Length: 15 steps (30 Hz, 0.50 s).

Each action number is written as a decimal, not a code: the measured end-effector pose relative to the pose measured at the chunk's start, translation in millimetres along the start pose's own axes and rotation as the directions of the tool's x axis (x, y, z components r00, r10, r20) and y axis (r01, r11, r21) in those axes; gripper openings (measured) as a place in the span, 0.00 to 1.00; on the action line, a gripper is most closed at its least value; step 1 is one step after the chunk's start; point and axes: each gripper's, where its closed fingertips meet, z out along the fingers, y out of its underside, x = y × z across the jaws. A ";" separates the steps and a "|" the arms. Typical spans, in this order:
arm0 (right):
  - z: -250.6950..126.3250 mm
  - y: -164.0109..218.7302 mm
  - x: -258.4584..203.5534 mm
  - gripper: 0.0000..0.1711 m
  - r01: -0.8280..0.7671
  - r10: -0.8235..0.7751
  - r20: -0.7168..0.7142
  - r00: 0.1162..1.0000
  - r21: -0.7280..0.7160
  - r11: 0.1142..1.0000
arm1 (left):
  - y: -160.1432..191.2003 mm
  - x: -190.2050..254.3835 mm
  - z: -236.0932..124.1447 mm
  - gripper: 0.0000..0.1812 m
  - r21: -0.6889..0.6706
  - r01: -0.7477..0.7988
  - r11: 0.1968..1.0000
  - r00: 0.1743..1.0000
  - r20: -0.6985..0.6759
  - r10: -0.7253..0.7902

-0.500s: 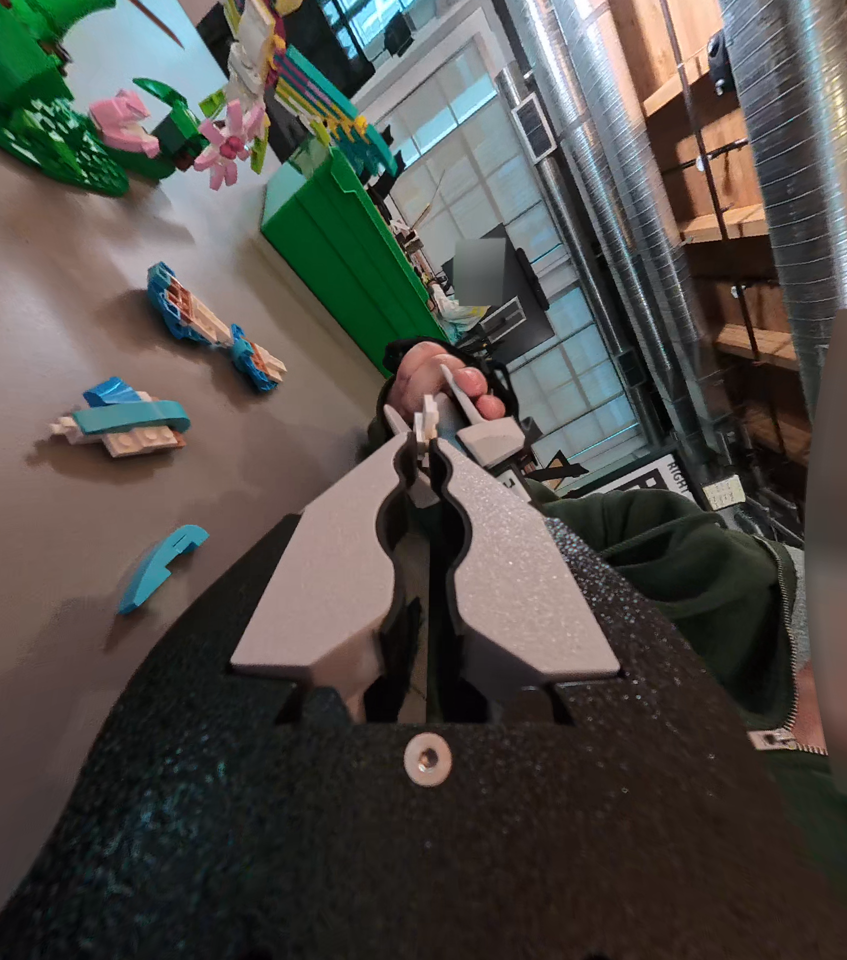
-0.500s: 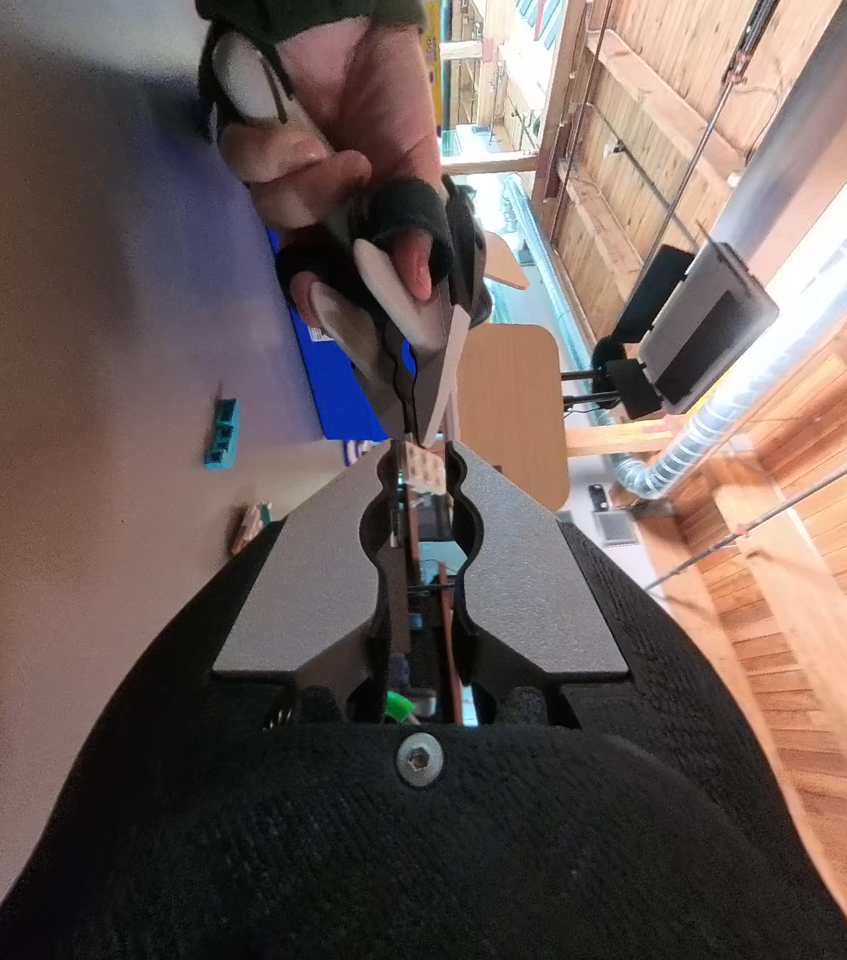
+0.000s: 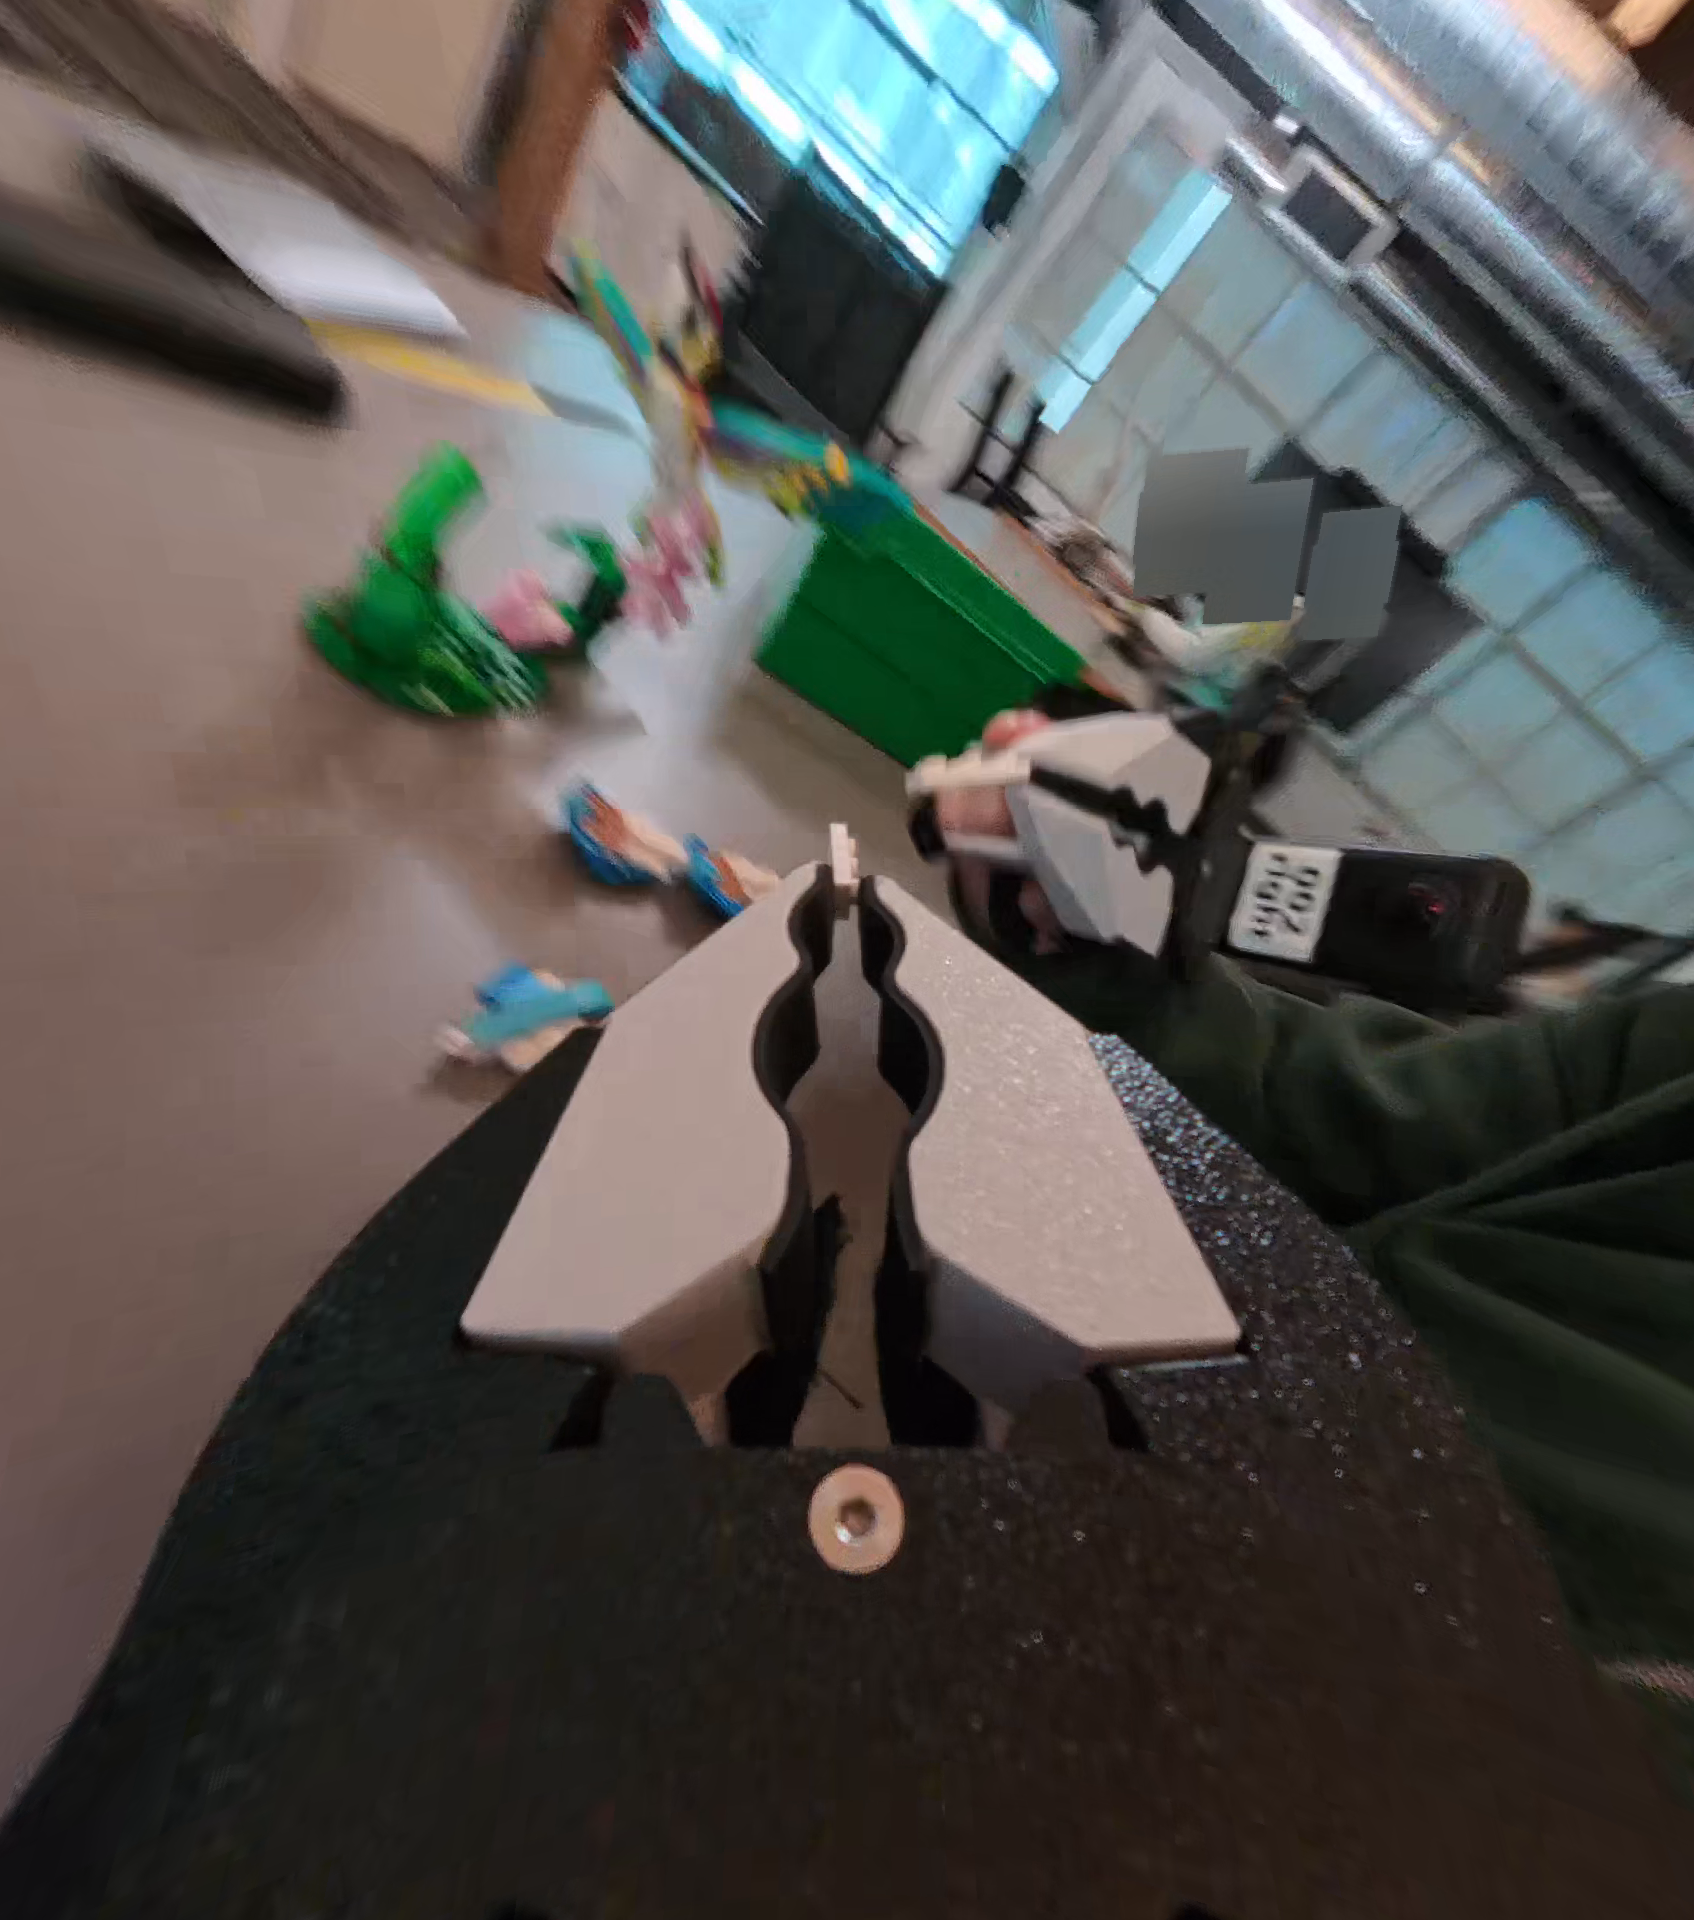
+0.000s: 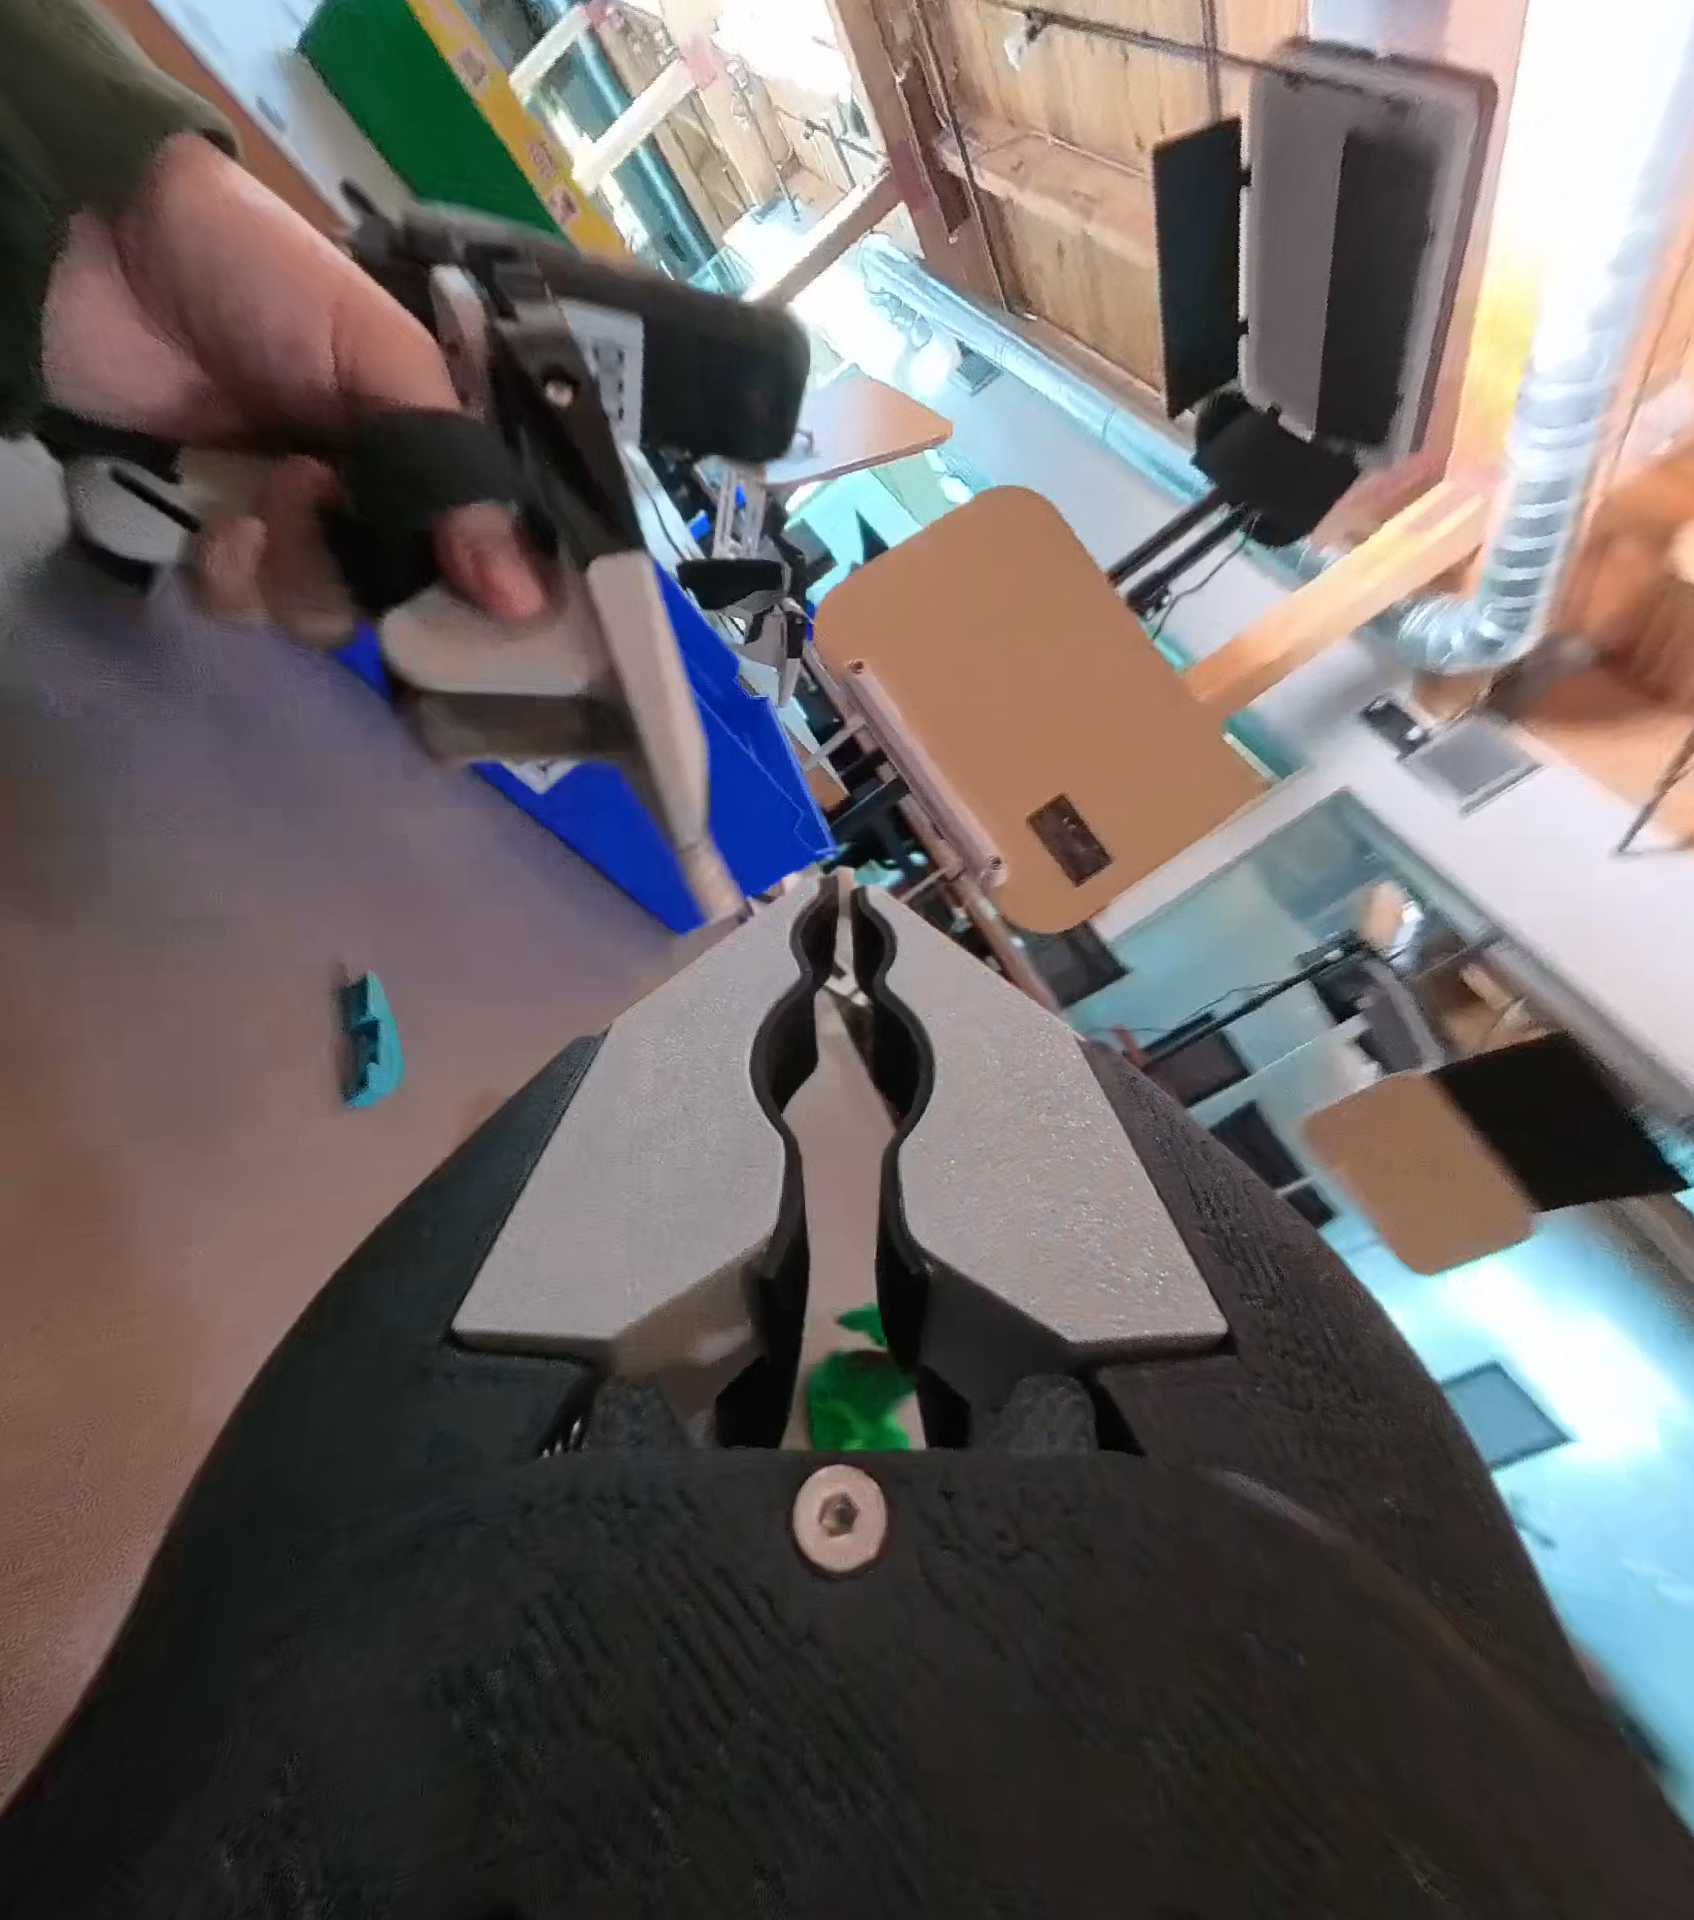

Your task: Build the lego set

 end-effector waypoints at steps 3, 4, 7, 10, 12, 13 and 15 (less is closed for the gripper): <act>27.7 -12.3 4.1 0.00 -0.222 0.220 0.046 0.974 0.047 0.974 | -56.6 -14.8 -56.9 0.00 0.095 -0.248 0.964 0.912 0.358 0.199; 45.7 -19.8 2.5 0.00 -0.303 0.297 0.095 0.950 0.045 0.952 | -71.3 -23.8 -84.6 0.00 0.104 -0.298 0.949 0.847 0.487 0.213; 114.8 -44.3 0.1 0.00 -0.469 0.456 0.221 0.862 0.006 0.883 | -82.1 -57.3 -158.8 0.00 0.030 -0.324 0.946 0.641 0.742 0.196; 187.8 -60.3 -5.6 0.01 -0.580 0.571 0.286 0.770 -0.060 0.812 | -76.7 -87.5 -210.5 0.00 -0.017 -0.298 0.954 0.459 0.874 0.159; 228.9 -54.6 -23.5 0.01 -0.629 0.655 0.311 0.689 -0.194 0.753 | -70.8 -102.4 -230.1 0.00 -0.093 -0.284 0.954 0.335 0.923 0.189; 244.1 -49.2 -35.5 0.03 -0.646 0.701 0.320 0.638 -0.275 0.713 | -67.4 -107.5 -232.6 0.05 -0.123 -0.275 0.953 0.304 0.930 0.207; 261.9 -36.2 -56.7 0.09 -0.650 0.775 0.307 0.552 -0.423 0.631 | -59.7 -114.8 -226.5 0.15 -0.132 -0.239 0.962 0.325 0.923 0.207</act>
